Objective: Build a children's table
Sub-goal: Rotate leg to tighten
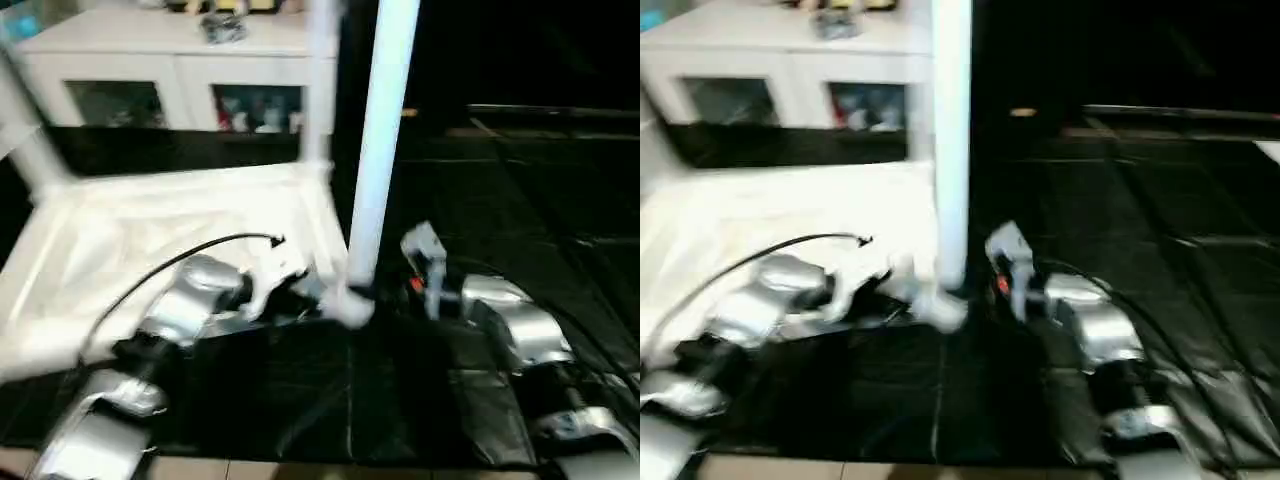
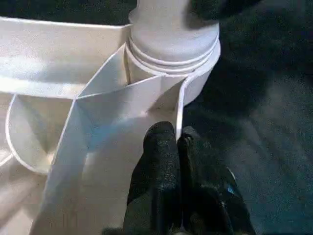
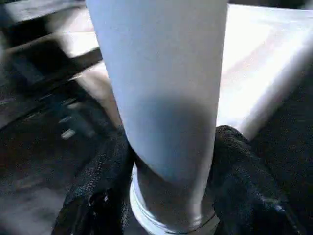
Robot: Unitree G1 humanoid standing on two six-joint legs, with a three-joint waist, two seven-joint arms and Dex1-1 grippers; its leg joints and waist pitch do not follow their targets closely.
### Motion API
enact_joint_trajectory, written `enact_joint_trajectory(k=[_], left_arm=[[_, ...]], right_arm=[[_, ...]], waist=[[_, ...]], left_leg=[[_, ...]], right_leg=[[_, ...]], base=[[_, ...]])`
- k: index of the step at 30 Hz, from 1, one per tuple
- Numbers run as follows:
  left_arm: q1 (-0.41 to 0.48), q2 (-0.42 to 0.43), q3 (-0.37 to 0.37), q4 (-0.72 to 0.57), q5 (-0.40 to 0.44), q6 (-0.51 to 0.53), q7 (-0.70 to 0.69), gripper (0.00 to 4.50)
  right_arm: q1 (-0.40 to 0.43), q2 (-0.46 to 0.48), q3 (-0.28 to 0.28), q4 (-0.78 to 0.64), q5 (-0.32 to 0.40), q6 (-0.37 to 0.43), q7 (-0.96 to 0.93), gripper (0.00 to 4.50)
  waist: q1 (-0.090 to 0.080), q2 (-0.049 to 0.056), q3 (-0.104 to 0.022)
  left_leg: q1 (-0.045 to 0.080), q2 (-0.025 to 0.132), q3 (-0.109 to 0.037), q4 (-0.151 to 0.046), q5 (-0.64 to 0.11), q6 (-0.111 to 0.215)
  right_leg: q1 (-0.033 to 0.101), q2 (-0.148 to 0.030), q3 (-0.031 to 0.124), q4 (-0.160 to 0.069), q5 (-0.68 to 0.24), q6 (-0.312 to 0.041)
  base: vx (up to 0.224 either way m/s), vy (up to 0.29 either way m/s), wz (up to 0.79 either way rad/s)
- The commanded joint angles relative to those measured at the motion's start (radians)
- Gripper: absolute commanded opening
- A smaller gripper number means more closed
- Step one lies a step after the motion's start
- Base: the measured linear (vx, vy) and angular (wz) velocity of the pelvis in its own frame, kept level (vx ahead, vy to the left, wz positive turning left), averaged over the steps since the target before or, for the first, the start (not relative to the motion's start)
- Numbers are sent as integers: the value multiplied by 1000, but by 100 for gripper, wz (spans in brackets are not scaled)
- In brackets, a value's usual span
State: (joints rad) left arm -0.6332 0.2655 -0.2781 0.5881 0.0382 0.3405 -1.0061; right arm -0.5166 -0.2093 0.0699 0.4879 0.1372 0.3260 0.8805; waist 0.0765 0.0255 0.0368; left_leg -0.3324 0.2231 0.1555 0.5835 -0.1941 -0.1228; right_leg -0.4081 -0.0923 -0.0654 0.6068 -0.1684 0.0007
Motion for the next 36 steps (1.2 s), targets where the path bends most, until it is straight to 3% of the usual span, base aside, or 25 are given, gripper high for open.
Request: enact_joint_trajectory(k=[1,3,6,8,11,13,15,17,18,20,21,24,26,29,32,36], left_arm=[[-34,-82,31,15,-41,30,129,0],[-44,-117,52,23,-40,40,179,0],[-49,-156,57,21,-28,41,216,0],[-45,-155,47,13,-19,39,215,0],[-36,-134,29,1,8,43,219,0],[-29,-116,33,-6,9,43,210,0],[-22,-101,30,-12,13,37,196,0],[-10,-72,21,-26,20,17,161,0],[1,-49,18,-32,16,-2,123,0],[9,-32,11,-32,13,-34,86,0],[16,-14,3,-32,9,-51,46,0],[28,24,-24,-30,6,-107,-46,0],[31,54,-50,-26,9,-174,-107,0],[32,83,-77,-29,5,-229,-184,0],[34,98,-90,-33,-2,-260,-241,0],[40,120,-120,-57,-11,-294,-329,0]], right_arm=[[-2,89,71,28,-25,48,-76,198],[-8,131,66,22,-34,62,-145,196],[-5,186,69,0,-29,53,-186,196],[-1,193,71,-8,-20,43,-176,251],[1,170,68,-3,-24,19,-146,271],[1,146,54,2,-13,16,-124,301],[4,130,48,-1,-7,12,-107,304],[11,99,40,-11,3,1,-64,335],[20,59,43,-19,5,-20,-10,345],[27,30,45,-23,9,-45,40,355],[34,-3,42,-30,21,-61,97,367],[46,-71,32,-54,57,-64,216,395],[54,-132,52,-63,50,-82,306,395],[57,-185,65,-69,69,-100,420,401],[47,-207,72,-61,85,-103,485,401],[26,-225,86,-37,93,-122,558,401]], waist=[[0,-5,-44],[-3,-6,-46],[-6,-9,-52],[-7,-11,-53],[-5,-10,-53],[-4,-11,-53],[-3,-11,-52],[-3,-8,-54],[-4,0,-54],[-3,-3,-57],[-3,3,-58],[4,-4,-63],[12,-2,-62],[23,-6,-58],[27,-3,-56],[35,-4,-62]], left_leg=[[-13,-25,12,-74,-308,2],[-15,-23,10,-78,-297,11],[-20,-19,12,-81,-246,21],[-23,-16,12,-82,-225,27],[-22,-13,15,-81,-216,38],[-22,-14,16,-81,-210,42],[-22,-14,16,-81,-213,45],[-22,-12,16,-82,-205,49],[-22,-11,15,-82,-201,48],[-21,-10,17,-77,-186,56],[-23,-11,17,-76,-165,60],[-26,-12,19,-68,-124,93],[-25,-8,21,-66,-121,106],[-23,-3,22,-70,-171,94],[-20,-1,23,-71,-185,83],[-21,-1,22,-68,-159,80]], right_leg=[[42,-31,18,-112,-562,-86],[44,-29,18,-111,-540,-86],[49,-28,22,-100,-426,-116],[52,-27,23,-94,-360,-139],[55,-29,26,-86,-285,-178],[57,-30,26,-86,-282,-183],[57,-31,26,-87,-293,-181],[59,-33,27,-87,-276,-185],[58,-33,27,-84,-260,-192],[61,-30,27,-80,-197,-210],[62,-30,27,-75,-154,-227],[69,-28,26,-65,-61,-263],[66,-28,25,-64,-57,-271],[63,-31,24,-69,-147,-260],[58,-33,26,-72,-182,-255],[59,-32,26,-64,-129,-267]], base=[[0,0,0],[0,0,0],[0,0,0],[0,0,0],[0,0,0],[0,0,0],[0,0,0],[0,0,0],[0,0,0],[0,0,0],[0,0,0],[0,0,0],[0,0,0],[0,0,0],[0,0,0],[0,0,0]])
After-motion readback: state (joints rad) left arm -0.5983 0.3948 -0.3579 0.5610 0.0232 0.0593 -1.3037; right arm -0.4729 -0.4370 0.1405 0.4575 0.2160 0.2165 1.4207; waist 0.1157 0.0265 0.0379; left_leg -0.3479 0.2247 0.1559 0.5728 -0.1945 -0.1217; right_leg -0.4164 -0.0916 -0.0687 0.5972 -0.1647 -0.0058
